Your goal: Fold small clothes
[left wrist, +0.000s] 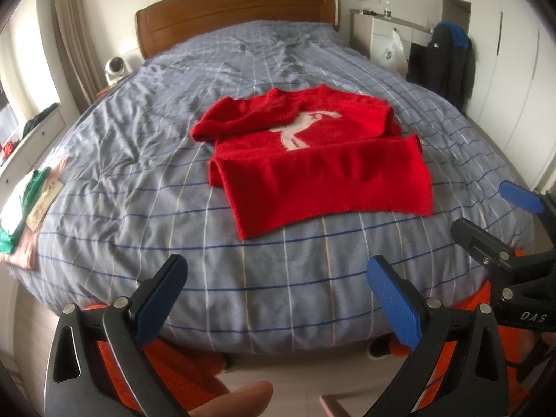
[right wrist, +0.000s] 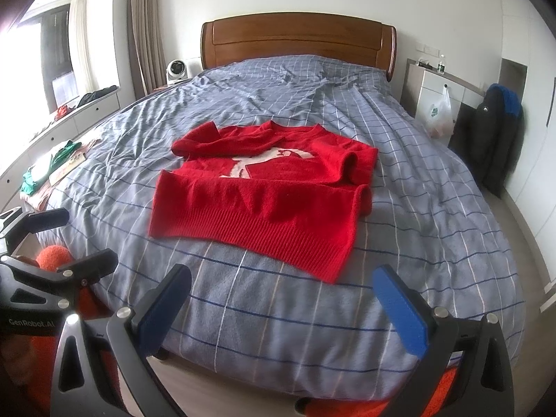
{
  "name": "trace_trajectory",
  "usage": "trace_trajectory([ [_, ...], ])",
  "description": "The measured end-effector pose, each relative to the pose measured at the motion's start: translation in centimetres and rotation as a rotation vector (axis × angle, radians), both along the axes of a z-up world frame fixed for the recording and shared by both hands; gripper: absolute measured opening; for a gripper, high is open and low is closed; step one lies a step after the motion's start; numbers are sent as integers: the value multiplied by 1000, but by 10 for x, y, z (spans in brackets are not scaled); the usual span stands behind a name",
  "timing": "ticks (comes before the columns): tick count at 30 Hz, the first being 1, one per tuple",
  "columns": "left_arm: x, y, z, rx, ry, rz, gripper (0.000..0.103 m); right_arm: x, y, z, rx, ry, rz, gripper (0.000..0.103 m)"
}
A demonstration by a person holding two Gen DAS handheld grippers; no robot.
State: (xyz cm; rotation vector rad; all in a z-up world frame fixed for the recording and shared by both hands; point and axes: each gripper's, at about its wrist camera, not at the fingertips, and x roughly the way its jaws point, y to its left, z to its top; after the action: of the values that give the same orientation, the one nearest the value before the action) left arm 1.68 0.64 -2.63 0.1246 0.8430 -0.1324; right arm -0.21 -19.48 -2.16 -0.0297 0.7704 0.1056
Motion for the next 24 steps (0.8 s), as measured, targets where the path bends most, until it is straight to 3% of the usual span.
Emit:
trace_trajectory([
  [24, -1, 3, -2, 0, 6, 6, 103, -1, -1, -3, 10, 12, -4, 103],
])
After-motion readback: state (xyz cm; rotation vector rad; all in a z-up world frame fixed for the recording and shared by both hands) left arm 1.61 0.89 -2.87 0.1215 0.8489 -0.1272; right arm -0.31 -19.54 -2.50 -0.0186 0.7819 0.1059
